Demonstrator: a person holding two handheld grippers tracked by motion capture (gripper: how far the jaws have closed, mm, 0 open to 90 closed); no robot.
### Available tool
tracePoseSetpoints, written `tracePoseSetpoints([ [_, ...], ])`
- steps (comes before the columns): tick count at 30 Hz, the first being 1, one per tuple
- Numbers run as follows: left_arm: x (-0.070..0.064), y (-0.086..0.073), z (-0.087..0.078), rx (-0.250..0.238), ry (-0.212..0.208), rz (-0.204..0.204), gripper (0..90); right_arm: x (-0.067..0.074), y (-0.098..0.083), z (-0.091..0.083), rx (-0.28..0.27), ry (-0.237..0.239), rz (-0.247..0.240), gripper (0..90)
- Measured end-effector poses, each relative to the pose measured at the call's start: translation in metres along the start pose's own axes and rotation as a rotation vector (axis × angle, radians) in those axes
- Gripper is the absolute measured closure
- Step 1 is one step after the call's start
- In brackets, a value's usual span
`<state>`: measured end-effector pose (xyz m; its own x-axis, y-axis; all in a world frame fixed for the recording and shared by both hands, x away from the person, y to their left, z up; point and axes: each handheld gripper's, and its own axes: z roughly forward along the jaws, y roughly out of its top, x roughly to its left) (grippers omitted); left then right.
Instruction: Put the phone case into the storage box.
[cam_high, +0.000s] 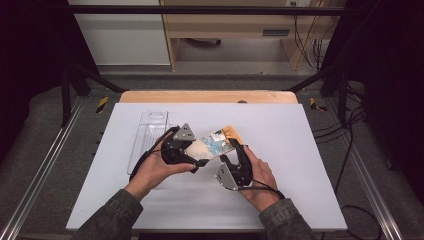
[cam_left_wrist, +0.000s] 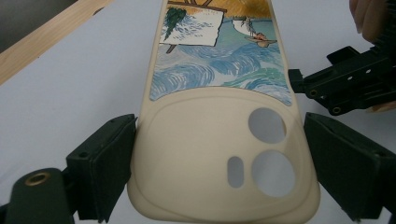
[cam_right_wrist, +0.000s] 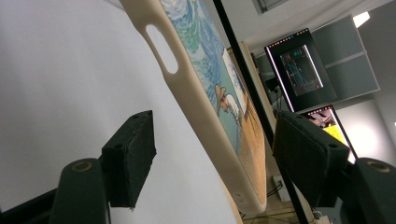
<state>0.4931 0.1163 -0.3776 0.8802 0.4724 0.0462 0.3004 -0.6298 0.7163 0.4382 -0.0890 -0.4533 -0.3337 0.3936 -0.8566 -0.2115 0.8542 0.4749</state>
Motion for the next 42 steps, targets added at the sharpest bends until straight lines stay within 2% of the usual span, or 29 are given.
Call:
tracePoseSetpoints([
  [6,-0.002,0.0,-0.002,0.0,-0.006,0.003,11.6,0.002,0.002,0.0,-0.005,0.004,-0.024,35.4],
  [17,-0.004,-0.002,-0.007,0.0,-0.016,-0.007,11.4,0.005,0.007,-0.003,-0.023,0.016,-0.059,52.2],
  [18,-0.004,-0.001,-0.008,0.0,-0.021,-0.012,11.3,0.006,0.009,-0.003,-0.03,0.018,-0.072,56.4],
  [20,-0.004,-0.001,-0.008,0.0,-0.022,-0.017,11.3,0.007,0.009,-0.004,-0.031,0.022,-0.072,58.6],
  [21,-0.004,-0.001,-0.009,0.005,-0.024,-0.022,11.2,0.007,0.011,-0.005,-0.039,0.028,-0.076,64.2],
  [26,-0.002,-0.002,-0.01,-0.002,-0.031,-0.05,11.0,0.006,0.013,-0.006,-0.05,0.038,-0.098,70.9],
  [27,-0.001,-0.002,-0.011,-0.002,-0.038,-0.062,10.9,0.006,0.013,-0.007,-0.05,0.056,-0.101,75.0],
  [29,0.0,-0.002,-0.012,-0.003,-0.042,-0.065,10.8,0.008,0.014,-0.007,-0.05,0.07,-0.111,77.5],
  [33,0.0,-0.003,-0.011,-0.003,-0.046,-0.074,10.5,0.01,0.014,-0.007,-0.051,0.096,-0.128,79.3],
  [35,0.001,-0.004,-0.011,-0.009,-0.053,-0.089,10.3,0.01,0.013,-0.007,-0.05,0.112,-0.122,79.4],
  [38,0.003,-0.007,-0.011,-0.05,-0.069,-0.126,9.8,0.009,0.013,-0.007,-0.049,0.125,-0.109,79.5],
  [40,0.005,-0.006,-0.014,-0.114,-0.058,-0.152,9.0,0.01,0.011,-0.007,-0.042,0.138,-0.105,79.7],
  [41,0.007,-0.005,-0.02,-0.185,-0.041,-0.167,7.0,0.011,0.01,-0.006,-0.038,0.149,-0.116,79.6],
  [42,0.007,-0.005,-0.02,-0.185,-0.041,-0.167,6.4,0.011,0.01,-0.006,-0.038,0.149,-0.116,79.6],
])
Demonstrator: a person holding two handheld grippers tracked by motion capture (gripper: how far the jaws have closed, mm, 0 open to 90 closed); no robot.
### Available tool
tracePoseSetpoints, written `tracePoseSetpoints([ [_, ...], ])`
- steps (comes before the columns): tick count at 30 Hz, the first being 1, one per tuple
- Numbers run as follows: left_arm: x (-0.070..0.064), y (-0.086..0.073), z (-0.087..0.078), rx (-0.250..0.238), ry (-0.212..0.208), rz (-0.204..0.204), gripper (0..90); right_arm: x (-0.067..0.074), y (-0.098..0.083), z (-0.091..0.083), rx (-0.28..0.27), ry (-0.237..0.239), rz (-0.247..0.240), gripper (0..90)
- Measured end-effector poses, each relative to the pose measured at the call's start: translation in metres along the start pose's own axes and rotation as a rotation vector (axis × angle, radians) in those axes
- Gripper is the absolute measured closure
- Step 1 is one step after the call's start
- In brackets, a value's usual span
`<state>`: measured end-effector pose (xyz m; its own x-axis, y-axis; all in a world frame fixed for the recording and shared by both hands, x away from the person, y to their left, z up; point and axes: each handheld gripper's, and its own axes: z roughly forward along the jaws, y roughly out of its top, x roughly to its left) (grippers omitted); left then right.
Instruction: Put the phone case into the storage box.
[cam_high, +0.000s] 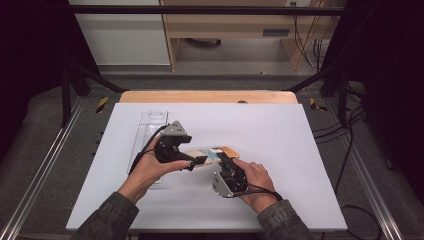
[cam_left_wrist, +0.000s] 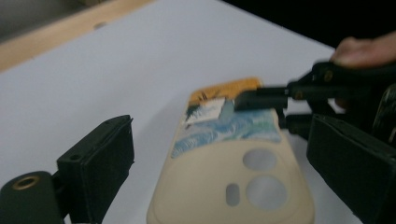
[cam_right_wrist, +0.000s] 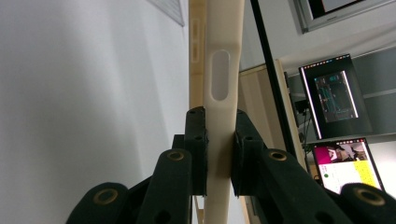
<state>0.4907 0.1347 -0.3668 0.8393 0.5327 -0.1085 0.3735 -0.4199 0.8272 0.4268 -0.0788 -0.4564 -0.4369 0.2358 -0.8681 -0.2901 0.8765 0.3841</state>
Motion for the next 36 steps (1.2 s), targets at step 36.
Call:
tracePoseSetpoints([
  [36,0.021,-0.014,-0.061,-0.24,0.16,-0.042,3.4,-0.055,-0.065,-0.012,-0.059,0.044,0.761,79.6],
])
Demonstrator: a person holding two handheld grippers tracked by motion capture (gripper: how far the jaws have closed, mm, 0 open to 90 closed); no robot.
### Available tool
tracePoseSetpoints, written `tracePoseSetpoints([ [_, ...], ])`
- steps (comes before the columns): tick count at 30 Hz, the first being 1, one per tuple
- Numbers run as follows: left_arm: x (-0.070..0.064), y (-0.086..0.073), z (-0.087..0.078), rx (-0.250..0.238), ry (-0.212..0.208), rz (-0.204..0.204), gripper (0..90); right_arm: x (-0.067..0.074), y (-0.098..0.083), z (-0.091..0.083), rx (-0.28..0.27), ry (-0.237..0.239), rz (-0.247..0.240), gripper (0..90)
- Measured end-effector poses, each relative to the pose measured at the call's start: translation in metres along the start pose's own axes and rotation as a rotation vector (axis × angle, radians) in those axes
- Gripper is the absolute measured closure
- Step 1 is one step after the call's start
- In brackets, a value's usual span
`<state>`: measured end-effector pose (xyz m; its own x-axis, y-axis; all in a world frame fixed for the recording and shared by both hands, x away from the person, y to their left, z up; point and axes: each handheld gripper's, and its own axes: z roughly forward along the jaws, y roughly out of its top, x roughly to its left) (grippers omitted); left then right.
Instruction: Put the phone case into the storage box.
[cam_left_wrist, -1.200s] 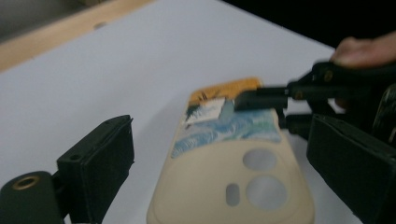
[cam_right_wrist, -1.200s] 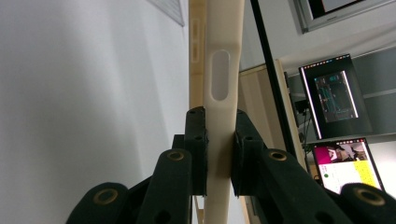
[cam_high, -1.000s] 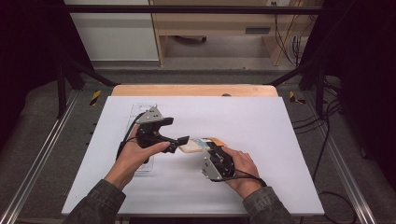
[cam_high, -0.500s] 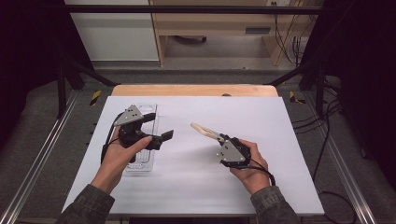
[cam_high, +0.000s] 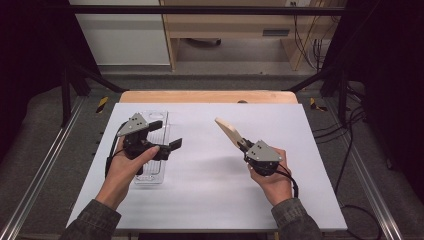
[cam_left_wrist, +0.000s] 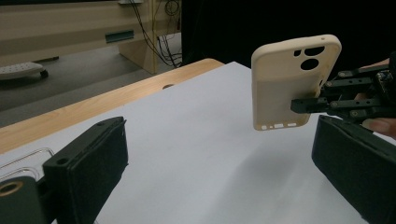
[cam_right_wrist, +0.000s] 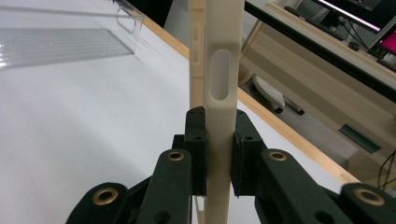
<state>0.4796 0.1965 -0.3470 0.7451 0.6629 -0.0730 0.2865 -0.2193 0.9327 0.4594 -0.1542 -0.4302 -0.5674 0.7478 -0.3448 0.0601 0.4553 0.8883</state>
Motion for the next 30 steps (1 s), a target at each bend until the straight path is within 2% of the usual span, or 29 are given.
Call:
tracePoseSetpoints([
  [3,0.0,0.0,0.0,-0.004,0.001,-0.003,3.4,-0.003,-0.001,-0.001,-0.016,0.013,0.063,79.6],
  [4,-0.001,0.0,0.0,-0.007,0.003,-0.004,3.4,-0.003,-0.001,-0.001,-0.016,0.013,0.063,79.6],
  [5,-0.001,0.0,0.0,-0.008,0.003,-0.004,3.4,-0.004,-0.001,-0.002,-0.03,0.021,0.096,79.6],
  [7,-0.002,0.0,0.001,-0.01,0.0,-0.002,3.4,-0.005,-0.001,-0.002,-0.034,0.024,0.108,79.6],
  [15,-0.007,0.001,0.003,-0.022,-0.009,0.001,3.4,-0.01,-0.003,-0.003,-0.072,0.053,0.229,79.6],
  [16,-0.007,0.001,0.003,-0.023,-0.009,0.002,3.4,-0.01,-0.003,-0.003,-0.072,0.053,0.229,79.6],
  [17,-0.008,0.001,0.004,-0.024,-0.009,0.002,3.3,-0.01,-0.003,-0.003,-0.085,0.066,0.263,79.6],
  [22,-0.01,0.0,0.005,-0.024,-0.015,0.004,3.3,-0.009,-0.002,-0.004,-0.101,0.086,0.303,79.6],
  [30,-0.016,0.0,0.008,-0.029,-0.022,0.004,2.8,-0.003,0.0,-0.002,-0.114,0.11,0.326,79.6],
])
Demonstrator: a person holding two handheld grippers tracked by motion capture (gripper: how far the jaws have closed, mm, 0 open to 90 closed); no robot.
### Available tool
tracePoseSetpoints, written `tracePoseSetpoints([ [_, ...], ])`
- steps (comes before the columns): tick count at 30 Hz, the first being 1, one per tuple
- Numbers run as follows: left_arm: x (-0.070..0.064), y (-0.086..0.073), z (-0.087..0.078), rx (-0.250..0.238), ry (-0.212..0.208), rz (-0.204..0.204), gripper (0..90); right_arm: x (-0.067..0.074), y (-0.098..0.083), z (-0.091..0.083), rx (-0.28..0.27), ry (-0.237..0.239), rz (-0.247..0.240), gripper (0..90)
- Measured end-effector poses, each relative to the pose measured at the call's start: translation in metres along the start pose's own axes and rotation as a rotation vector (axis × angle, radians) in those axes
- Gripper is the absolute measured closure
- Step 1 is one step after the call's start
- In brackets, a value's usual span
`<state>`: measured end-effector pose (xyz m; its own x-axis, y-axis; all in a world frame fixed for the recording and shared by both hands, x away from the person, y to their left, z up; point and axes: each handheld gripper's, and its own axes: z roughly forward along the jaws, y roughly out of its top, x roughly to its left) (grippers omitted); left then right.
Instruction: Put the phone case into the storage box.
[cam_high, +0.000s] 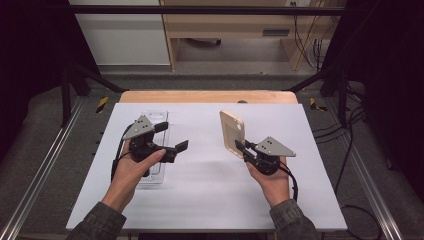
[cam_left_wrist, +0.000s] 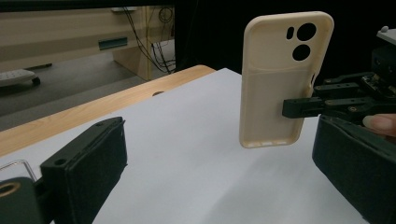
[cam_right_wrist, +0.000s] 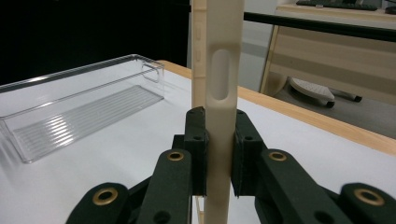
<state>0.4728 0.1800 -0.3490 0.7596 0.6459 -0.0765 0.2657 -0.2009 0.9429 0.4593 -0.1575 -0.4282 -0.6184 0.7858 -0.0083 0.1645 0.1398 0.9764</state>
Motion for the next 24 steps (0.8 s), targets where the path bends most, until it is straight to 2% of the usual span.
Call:
tracePoseSetpoints([
  [5,-0.005,0.001,0.003,-0.001,-0.008,0.006,2.6,0.006,-0.001,0.003,-0.008,0.019,0.013,79.6],
  [7,-0.007,0.001,0.004,0.0,-0.01,0.009,2.6,0.01,-0.003,0.005,-0.013,0.037,0.041,79.6],
  [11,-0.011,0.0,0.006,0.0,-0.015,0.013,2.6,0.016,-0.005,0.008,-0.013,0.056,0.057,79.6],
  [24,-0.021,-0.001,0.012,-0.015,-0.022,0.017,2.6,0.035,-0.008,0.016,-0.014,0.114,0.088,79.6],
])
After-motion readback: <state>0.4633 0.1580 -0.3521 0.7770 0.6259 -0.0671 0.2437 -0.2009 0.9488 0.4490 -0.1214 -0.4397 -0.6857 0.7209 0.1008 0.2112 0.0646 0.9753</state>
